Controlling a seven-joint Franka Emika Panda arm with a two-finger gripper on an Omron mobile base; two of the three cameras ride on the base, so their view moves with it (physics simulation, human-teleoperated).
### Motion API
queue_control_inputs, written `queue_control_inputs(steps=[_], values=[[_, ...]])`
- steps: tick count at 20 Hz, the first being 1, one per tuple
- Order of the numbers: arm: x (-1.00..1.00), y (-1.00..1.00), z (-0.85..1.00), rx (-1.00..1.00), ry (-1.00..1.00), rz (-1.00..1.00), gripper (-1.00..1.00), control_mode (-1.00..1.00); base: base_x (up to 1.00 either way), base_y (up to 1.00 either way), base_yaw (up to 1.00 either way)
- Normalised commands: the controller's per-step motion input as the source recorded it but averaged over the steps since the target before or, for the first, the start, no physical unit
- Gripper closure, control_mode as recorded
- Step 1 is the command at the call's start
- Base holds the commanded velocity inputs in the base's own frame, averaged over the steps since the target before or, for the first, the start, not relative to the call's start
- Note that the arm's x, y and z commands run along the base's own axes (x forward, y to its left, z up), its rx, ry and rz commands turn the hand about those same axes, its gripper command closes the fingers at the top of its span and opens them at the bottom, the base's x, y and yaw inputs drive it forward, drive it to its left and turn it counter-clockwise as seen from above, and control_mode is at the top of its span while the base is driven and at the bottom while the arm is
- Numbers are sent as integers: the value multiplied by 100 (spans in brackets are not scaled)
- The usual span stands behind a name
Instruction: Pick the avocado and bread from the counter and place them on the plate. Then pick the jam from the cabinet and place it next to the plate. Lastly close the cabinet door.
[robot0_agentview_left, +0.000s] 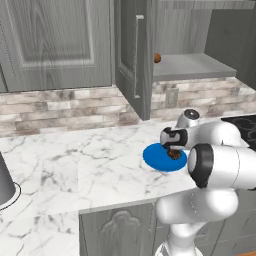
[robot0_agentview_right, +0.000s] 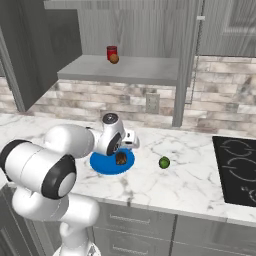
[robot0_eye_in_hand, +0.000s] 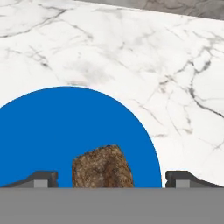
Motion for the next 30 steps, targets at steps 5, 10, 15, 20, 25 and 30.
queue_control_inputs(steps=[5, 10, 15, 20, 25, 30], values=[[-2, -42, 31, 6, 0, -5, -100, -100, 0, 0, 0], [0, -71, 1, 5, 0, -8, -100, -100, 0, 0, 0], [0, -68, -1, 3, 4, -12, -100, -100, 0, 0, 0], [3, -60, -10, 1, 9, -11, -100, -100, 0, 0, 0], [1, -41, -13, 0, 12, -6, -100, -100, 0, 0, 0], [0, -23, -10, 0, 14, 2, -100, -100, 0, 0, 0]])
